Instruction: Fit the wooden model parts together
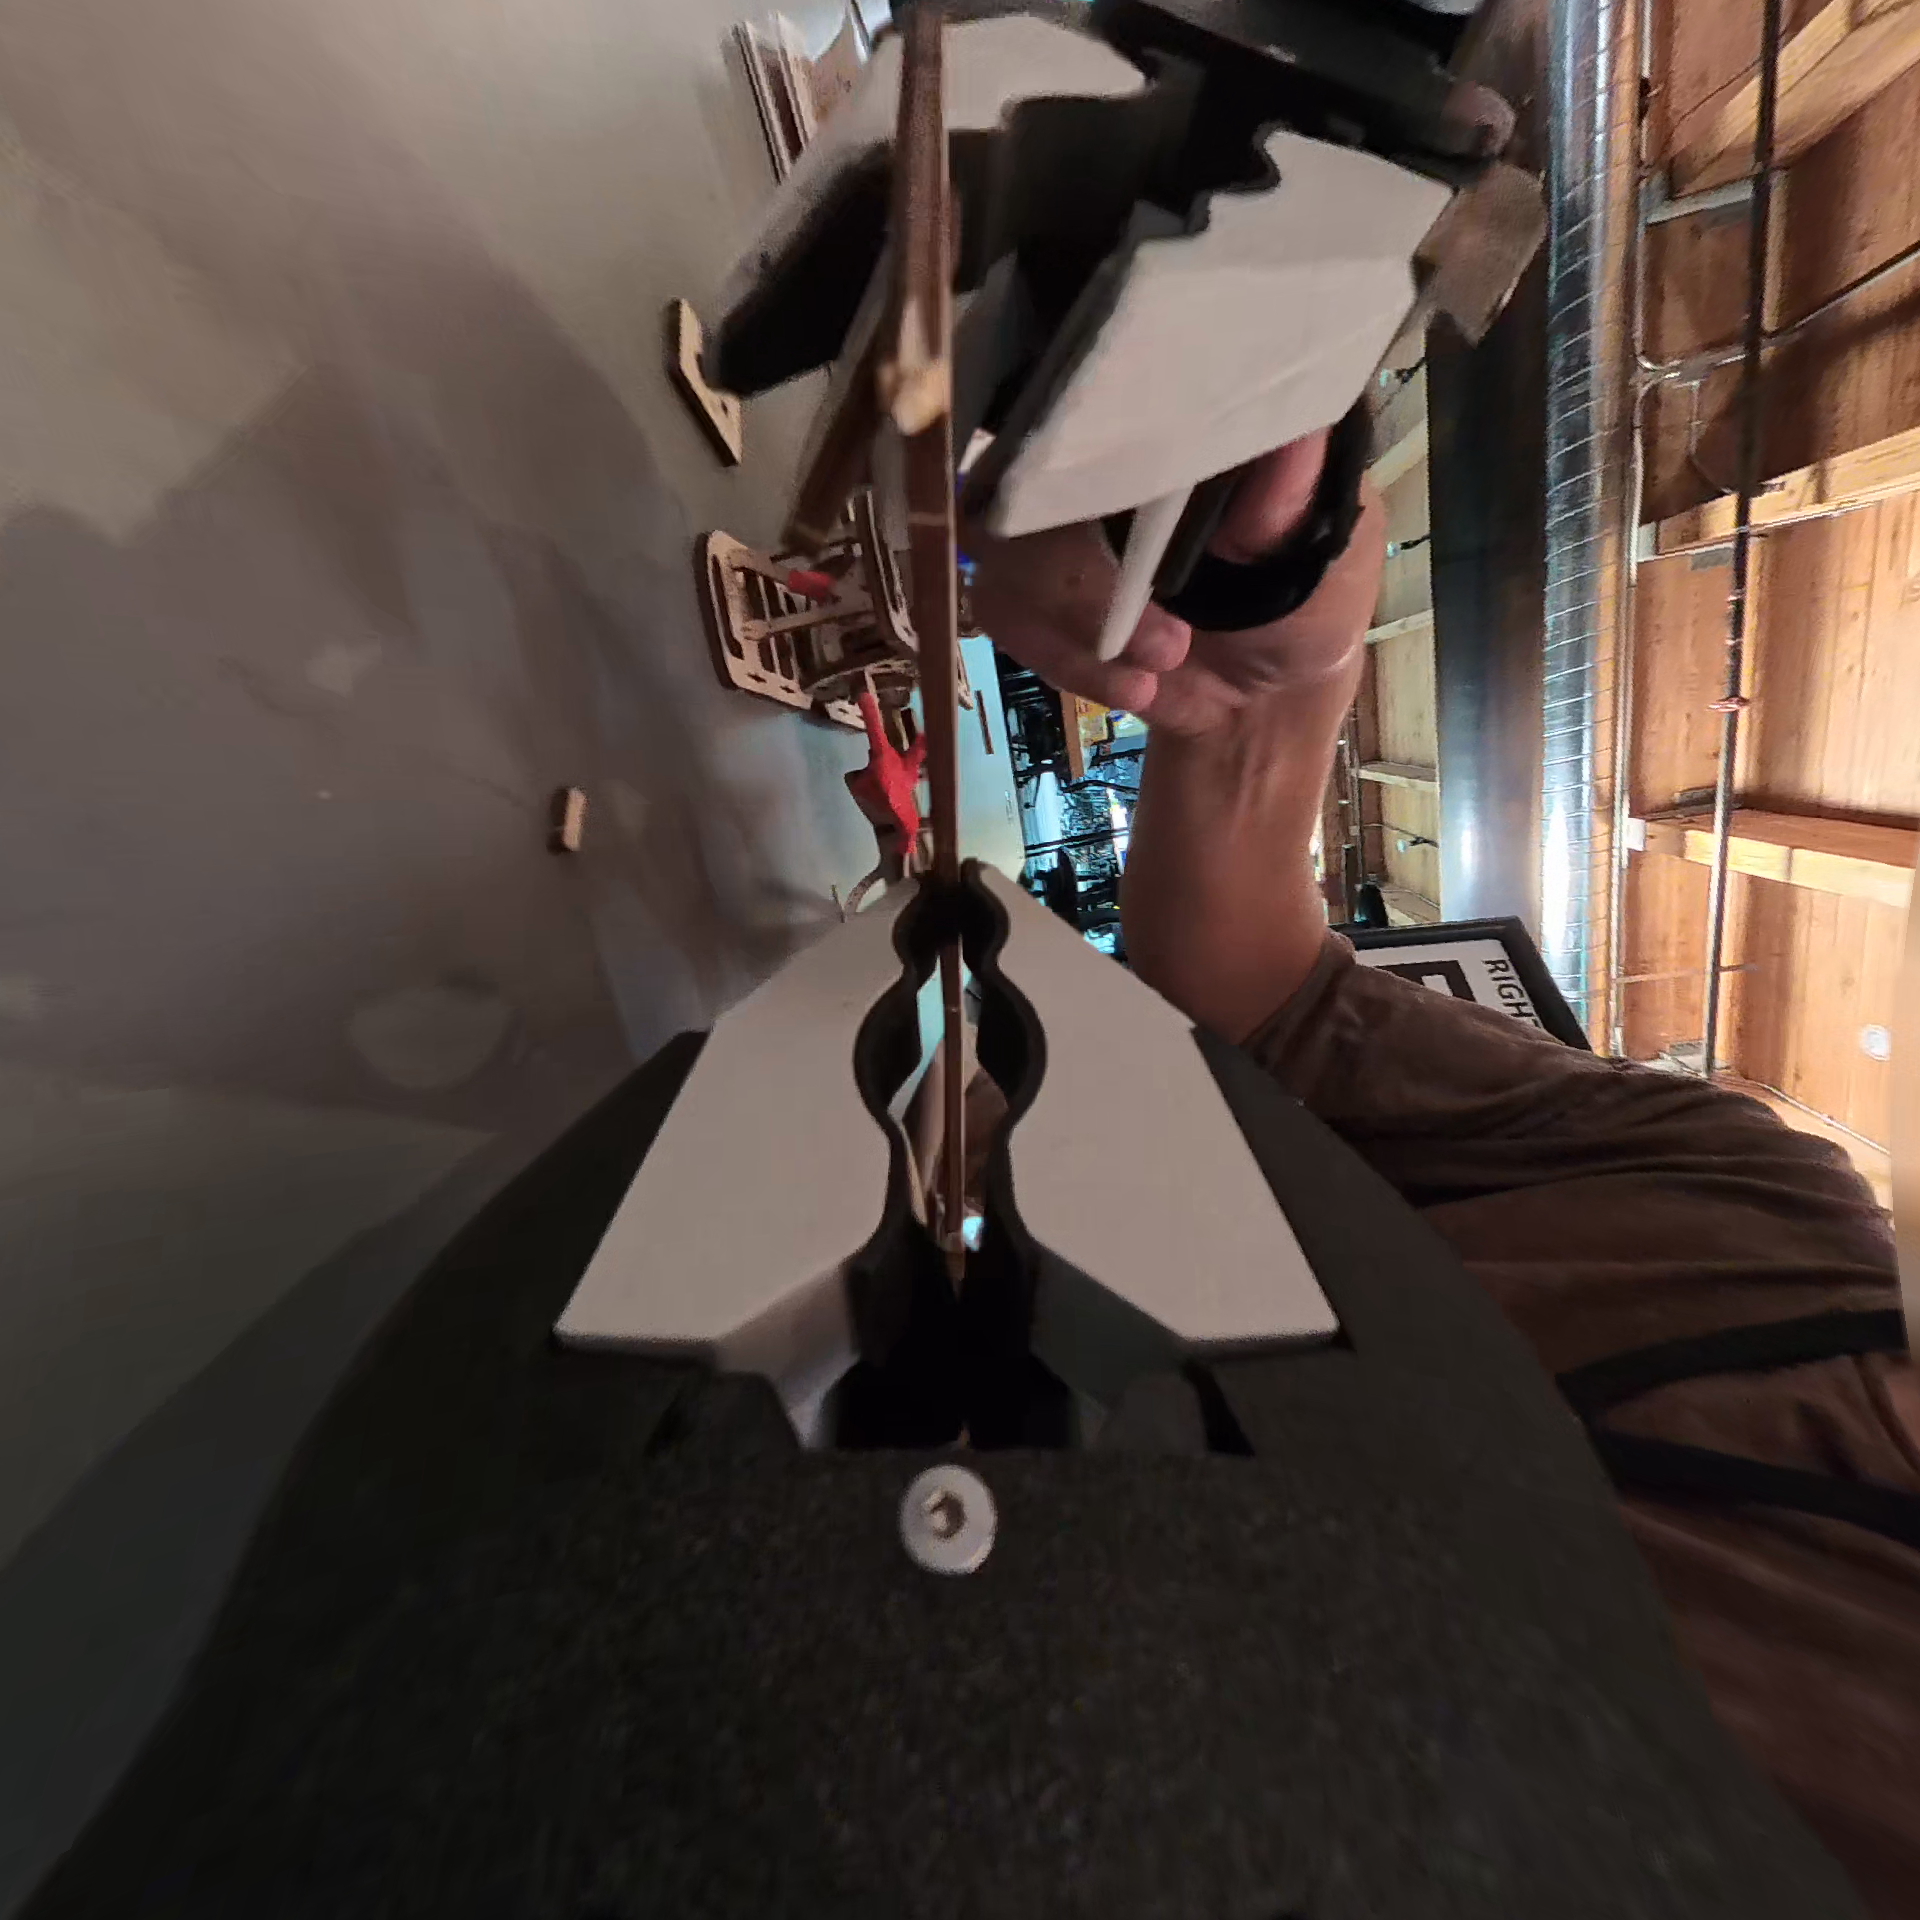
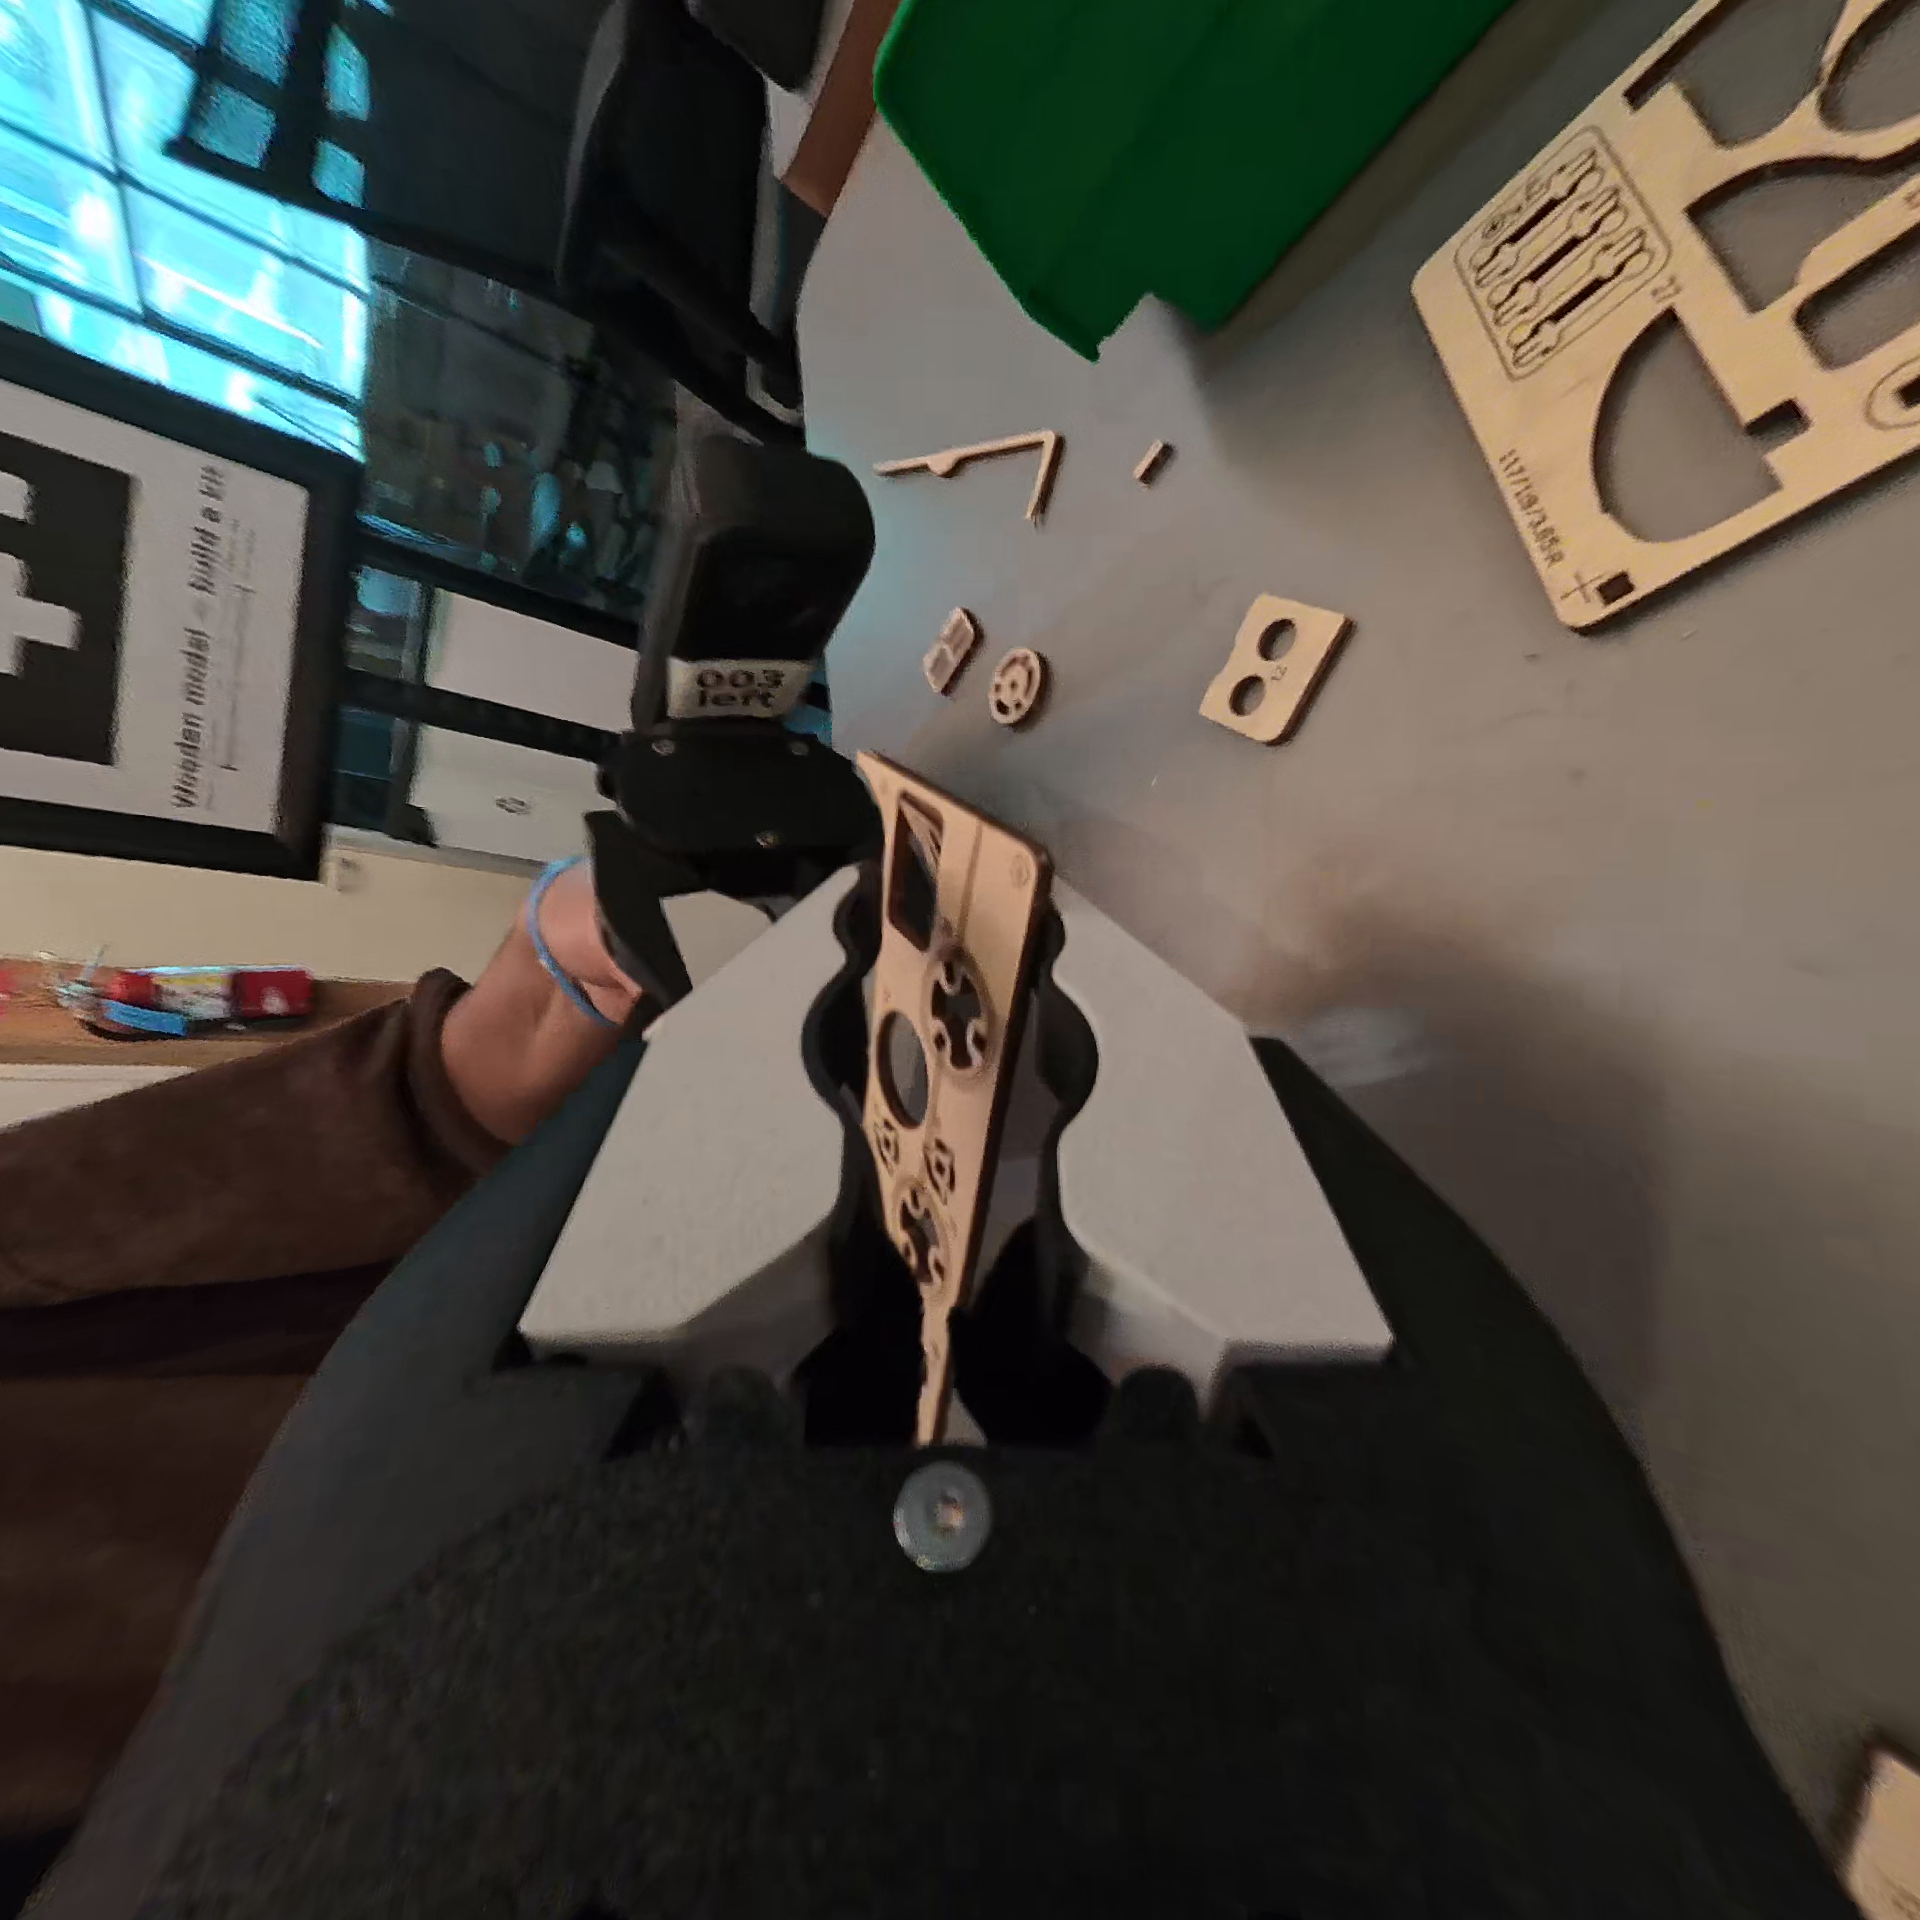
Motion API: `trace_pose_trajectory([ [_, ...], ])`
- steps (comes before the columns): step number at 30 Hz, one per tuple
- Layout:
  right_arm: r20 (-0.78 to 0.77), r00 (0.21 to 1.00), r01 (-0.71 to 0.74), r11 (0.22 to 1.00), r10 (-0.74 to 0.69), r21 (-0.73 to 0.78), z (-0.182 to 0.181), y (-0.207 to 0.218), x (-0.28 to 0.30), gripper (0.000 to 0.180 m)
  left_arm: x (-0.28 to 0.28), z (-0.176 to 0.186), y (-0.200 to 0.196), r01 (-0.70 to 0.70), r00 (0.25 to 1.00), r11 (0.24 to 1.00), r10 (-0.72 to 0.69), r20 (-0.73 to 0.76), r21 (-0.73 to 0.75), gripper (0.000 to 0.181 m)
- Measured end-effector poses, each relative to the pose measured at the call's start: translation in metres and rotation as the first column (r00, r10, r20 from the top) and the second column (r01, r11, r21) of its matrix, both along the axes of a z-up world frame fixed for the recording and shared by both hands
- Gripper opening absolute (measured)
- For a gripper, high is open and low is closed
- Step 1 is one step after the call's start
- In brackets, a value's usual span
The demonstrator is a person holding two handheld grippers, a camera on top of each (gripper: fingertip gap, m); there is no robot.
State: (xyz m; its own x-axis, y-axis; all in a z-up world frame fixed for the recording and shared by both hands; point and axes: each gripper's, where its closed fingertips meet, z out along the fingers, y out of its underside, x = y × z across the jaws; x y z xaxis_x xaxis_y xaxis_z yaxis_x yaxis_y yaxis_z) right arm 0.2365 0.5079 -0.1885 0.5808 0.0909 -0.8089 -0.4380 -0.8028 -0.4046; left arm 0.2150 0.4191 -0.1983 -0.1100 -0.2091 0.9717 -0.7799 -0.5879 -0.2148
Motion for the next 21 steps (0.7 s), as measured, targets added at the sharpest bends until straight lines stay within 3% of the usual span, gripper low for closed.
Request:
trace_pose_trajectory([
  [3,-0.022,0.999,0.041,0.999,-0.041,0.001,-0.002,0.004,0.004,0.020,0.000,0.002,-0.009,0.028,1.000,1.000,-0.028,0.007,-0.011,0.001],
  [6,0.229,0.973,-0.016,0.998,0.000,0.069,-0.007,0.004,0.007,0.026,0.000,0.003,-0.010,0.023,1.000,0.998,-0.023,0.000,-0.059,0.001],
  [9,0.435,0.899,-0.106,0.986,0.039,0.130,-0.004,0.008,0.012,0.031,-0.001,0.012,-0.008,0.023,1.000,0.989,-0.019,0.024,-0.147,0.000],
  [11,0.418,0.906,-0.126,0.984,0.064,0.122,0.000,0.007,0.013,0.031,-0.003,0.012,-0.007,0.027,0.999,0.989,-0.023,0.031,-0.147,0.000],
  [15,0.220,0.972,-0.113,0.986,0.083,0.126,0.017,0.006,0.011,0.017,-0.004,0.009,-0.002,0.009,1.000,0.992,-0.006,0.021,-0.130,0.000],
  [21,0.338,0.938,-0.125,0.986,0.083,0.106,0.007,0.006,0.019,0.022,-0.005,0.001,-0.003,0.013,1.000,0.998,-0.013,0.000,-0.061,0.000],
])
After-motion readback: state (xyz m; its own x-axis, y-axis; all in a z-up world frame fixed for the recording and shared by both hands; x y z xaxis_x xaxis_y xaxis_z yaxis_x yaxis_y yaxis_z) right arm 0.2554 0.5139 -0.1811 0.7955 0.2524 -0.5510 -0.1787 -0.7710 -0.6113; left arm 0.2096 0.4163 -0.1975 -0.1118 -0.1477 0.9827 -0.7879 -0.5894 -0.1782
